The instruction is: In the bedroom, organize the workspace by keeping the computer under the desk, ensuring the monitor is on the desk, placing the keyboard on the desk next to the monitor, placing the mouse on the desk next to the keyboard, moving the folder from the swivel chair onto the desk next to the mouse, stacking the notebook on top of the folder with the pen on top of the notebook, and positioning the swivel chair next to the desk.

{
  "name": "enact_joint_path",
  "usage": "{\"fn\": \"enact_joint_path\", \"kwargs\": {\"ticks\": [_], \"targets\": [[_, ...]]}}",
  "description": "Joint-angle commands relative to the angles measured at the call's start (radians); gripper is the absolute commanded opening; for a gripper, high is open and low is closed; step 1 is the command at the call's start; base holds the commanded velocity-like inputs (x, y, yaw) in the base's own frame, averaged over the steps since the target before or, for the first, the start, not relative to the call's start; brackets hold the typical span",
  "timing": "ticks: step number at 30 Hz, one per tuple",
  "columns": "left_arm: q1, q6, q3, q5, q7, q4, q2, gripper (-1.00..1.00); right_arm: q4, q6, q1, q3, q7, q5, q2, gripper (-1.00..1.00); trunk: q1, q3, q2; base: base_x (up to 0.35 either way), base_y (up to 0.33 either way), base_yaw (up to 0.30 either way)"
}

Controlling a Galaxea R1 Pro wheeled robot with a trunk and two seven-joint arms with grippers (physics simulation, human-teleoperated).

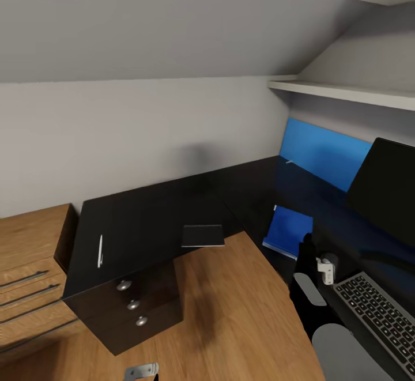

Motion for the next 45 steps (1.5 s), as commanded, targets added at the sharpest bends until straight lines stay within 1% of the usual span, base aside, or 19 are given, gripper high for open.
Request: {"fn": "enact_joint_path", "kwargs": {"ticks": [1, 16, 21, 24, 28, 30, 34, 37, 45], "targets": [[0.0, 0.004, -0.003, 0.008, 0.007, -0.002, 0.001, 1.0, 0.0, 0.0, 0.0, -0.003, 0.009, -0.011, 0.003, 1.0, 0.0, 0.0, -0.001, 0.0, 0.0, 0.149], [0.0, 0.004, -0.004, 0.008, 0.007, -0.002, 0.0, 1.0, 0.0, 0.001, 0.0, -0.002, 0.008, -0.012, 0.008, 1.0, 0.0, 0.015, -0.001, 0.0, 0.0, 0.183], [0.0, 0.004, -0.005, 0.008, 0.007, -0.001, 0.0, 1.0, 0.0, 0.002, 0.0, -0.002, 0.008, -0.012, 0.013, 1.0, 0.0, 0.02, -0.001, 0.0, 0.0, 0.191], [0.0, 0.004, -0.005, 0.007, 0.007, -0.002, 0.0, 1.0, 0.004, 0.002, 0.0, 0.0, 0.008, -0.012, 0.02, 1.0, 0.0, 0.023, -0.001, 0.0, 0.0, 0.191], [0.0, 0.004, -0.005, 0.007, 0.007, -0.002, 0.0, 1.0, 0.007, 0.002, 0.0, 0.011, 0.008, -0.012, 0.03, 1.0, 0.0, 0.028, -0.001, 0.0, 0.0, 0.191], [0.0, 0.004, -0.005, 0.007, 0.007, -0.002, 0.0, 1.0, 0.01, 0.002, 0.0, 0.027, 0.008, -0.012, 0.034, 1.0, 0.0, 0.03, -0.001, 0.0, 0.0, 0.191], [0.0, 0.004, -0.005, 0.007, 0.007, -0.002, 0.0, 1.0, 0.013, 0.002, 0.0, 0.046, 0.008, -0.012, 0.04, 1.0, 0.0, 0.034, -0.001, 0.0, 0.0, 0.191], [0.0, 0.005, -0.005, 0.007, 0.007, -0.002, 0.0, 1.0, 0.014, 0.003, 0.0, 0.053, 0.008, -0.012, 0.048, 1.0, 0.0, 0.037, -0.001, 0.0, 0.0, 0.191], [0.0, 0.006, -0.005, 0.008, 0.009, -0.002, -0.001, 1.0, 0.037, 0.005, 0.0, 0.058, 0.008, -0.012, 0.055, 1.0, 0.0, 0.044, -0.001, 0.0, 0.0, 0.172]]}}
